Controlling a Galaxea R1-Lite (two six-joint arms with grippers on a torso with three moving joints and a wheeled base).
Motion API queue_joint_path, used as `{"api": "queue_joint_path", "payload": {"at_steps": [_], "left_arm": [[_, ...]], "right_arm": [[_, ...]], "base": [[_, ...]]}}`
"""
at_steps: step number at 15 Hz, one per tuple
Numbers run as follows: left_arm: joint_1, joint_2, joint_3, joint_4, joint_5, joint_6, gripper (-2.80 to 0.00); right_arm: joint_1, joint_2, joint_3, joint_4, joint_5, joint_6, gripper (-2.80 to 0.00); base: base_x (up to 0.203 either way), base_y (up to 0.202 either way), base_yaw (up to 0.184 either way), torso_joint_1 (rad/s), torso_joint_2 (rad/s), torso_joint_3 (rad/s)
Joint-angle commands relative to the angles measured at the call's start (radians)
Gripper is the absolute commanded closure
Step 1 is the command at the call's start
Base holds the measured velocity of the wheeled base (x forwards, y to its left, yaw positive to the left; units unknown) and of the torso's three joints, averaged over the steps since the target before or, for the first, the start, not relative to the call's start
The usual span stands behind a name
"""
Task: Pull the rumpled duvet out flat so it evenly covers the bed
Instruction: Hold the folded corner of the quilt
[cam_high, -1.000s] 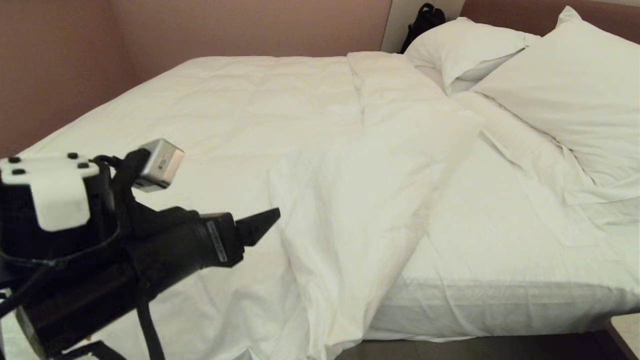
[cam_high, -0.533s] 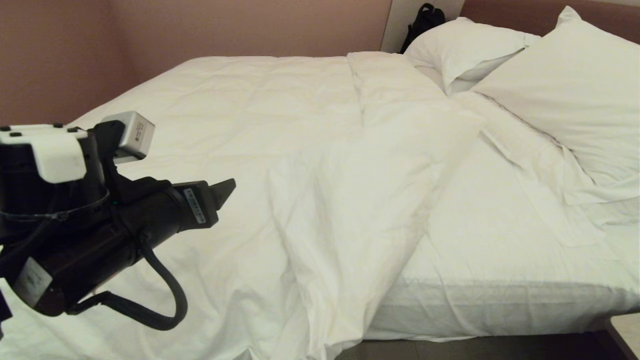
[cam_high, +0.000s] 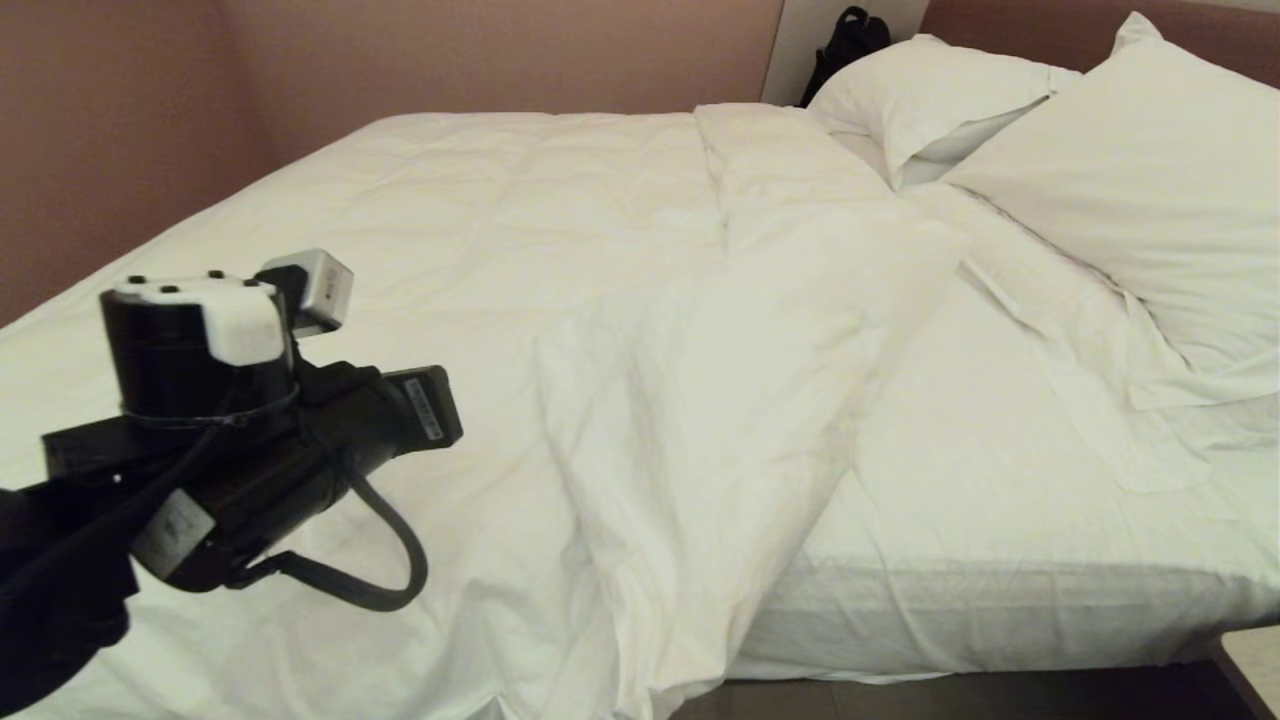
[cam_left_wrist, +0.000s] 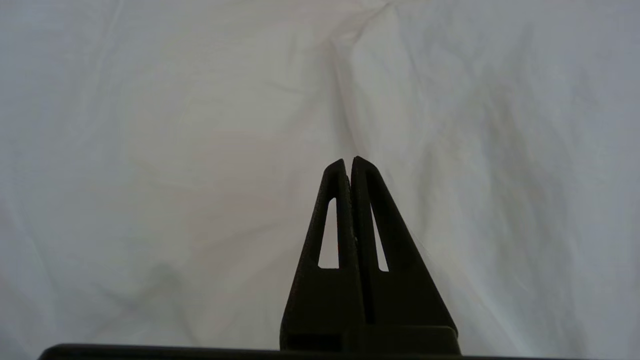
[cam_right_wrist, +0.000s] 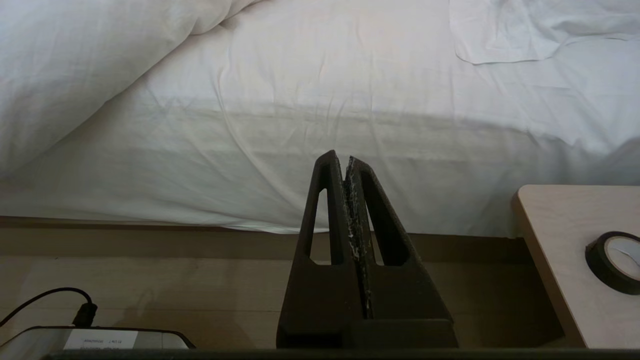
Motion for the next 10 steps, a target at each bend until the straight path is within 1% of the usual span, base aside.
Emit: {"api": "queue_joint_path", "payload": {"at_steps": [1,3,7,10], "left_arm": [[0.018,0.125,-0.015,-0.022,0.001,-0.006,0.00],[0.034,0.166,-0.033,-0.031,-0.002,-0.010,0.00],[0.038,0.195,-0.051,-0.031,0.005,-0.014,0.00],[0.044,0.224,-0.080,-0.031,0.013,-0.059,0.00]], "right_arm": [[0.000,0.001,0.000,0.000,0.000,0.000,0.00],[0.000,0.001,0.000,0.000,0.000,0.000,0.00],[0.000,0.001,0.000,0.000,0.000,0.000,0.00],[0.000,0.001,0.000,0.000,0.000,0.000,0.00]], "base": [[0.000,0.000,0.000,0.000,0.00,0.000],[0.000,0.000,0.000,0.000,0.00,0.000],[0.000,0.000,0.000,0.000,0.00,0.000],[0.000,0.000,0.000,0.000,0.00,0.000]]}}
